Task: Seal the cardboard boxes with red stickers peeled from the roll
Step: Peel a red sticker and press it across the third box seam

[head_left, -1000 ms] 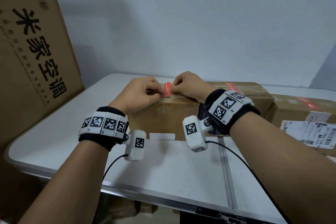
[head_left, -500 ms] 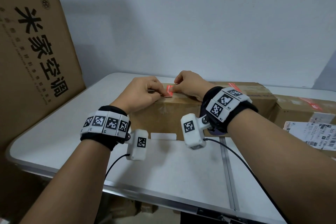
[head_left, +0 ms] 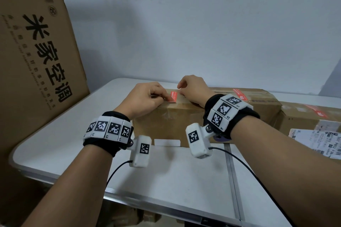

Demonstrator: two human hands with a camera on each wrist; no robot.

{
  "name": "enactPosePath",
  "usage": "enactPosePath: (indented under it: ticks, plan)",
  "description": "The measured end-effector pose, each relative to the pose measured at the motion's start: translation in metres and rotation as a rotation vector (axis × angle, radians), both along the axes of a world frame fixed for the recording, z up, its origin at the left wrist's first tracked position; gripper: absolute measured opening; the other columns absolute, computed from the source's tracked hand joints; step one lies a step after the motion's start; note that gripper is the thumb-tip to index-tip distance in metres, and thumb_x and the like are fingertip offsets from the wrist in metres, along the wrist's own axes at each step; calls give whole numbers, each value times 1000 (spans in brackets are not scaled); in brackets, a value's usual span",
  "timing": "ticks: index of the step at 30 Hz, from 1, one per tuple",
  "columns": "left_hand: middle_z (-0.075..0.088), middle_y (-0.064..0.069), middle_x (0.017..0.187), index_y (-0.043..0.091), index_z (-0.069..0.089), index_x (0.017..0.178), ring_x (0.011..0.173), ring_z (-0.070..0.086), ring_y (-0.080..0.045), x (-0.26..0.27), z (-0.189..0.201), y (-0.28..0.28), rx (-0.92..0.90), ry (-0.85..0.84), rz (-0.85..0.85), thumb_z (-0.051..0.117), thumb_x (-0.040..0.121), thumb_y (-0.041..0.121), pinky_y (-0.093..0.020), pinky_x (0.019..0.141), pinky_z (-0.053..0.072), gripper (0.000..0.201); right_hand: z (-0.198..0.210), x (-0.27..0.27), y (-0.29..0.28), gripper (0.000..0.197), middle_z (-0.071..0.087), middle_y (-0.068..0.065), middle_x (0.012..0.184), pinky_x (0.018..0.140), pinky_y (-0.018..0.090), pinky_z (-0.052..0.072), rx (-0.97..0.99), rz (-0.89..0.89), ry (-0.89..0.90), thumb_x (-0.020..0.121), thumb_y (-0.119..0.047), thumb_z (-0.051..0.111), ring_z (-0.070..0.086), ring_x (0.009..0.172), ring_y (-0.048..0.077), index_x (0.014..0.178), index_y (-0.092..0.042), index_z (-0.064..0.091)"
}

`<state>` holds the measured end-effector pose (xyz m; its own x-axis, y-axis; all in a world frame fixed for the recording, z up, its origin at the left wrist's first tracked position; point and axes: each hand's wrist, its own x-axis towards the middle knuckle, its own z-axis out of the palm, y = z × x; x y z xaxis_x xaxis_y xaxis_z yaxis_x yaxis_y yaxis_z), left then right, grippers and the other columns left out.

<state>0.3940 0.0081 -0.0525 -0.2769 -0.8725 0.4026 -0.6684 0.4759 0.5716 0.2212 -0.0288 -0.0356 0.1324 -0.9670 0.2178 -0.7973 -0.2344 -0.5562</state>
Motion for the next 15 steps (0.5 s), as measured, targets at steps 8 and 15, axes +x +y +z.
enactPosePath:
  ticks: [8, 15]
  plan:
    - [72, 3, 107, 17, 73, 103, 101, 62, -10, 1, -7, -9, -152, -49, 144, 57, 86, 5, -12, 89, 39, 27, 0, -12, 27, 46, 57, 5, 105, 77, 25, 40, -77, 181, 175, 87, 4, 44, 56, 95, 18, 104, -26, 75]
    - [72, -1, 110, 13, 77, 94, 105, 63, -11, 0, -4, -10, -92, -69, 146, 59, 81, 0, -17, 98, 39, 25, 0, -6, 31, 35, 53, 11, 119, 81, 28, 40, -84, 209, 255, 95, -10, 47, 55, 108, 27, 116, -22, 71]
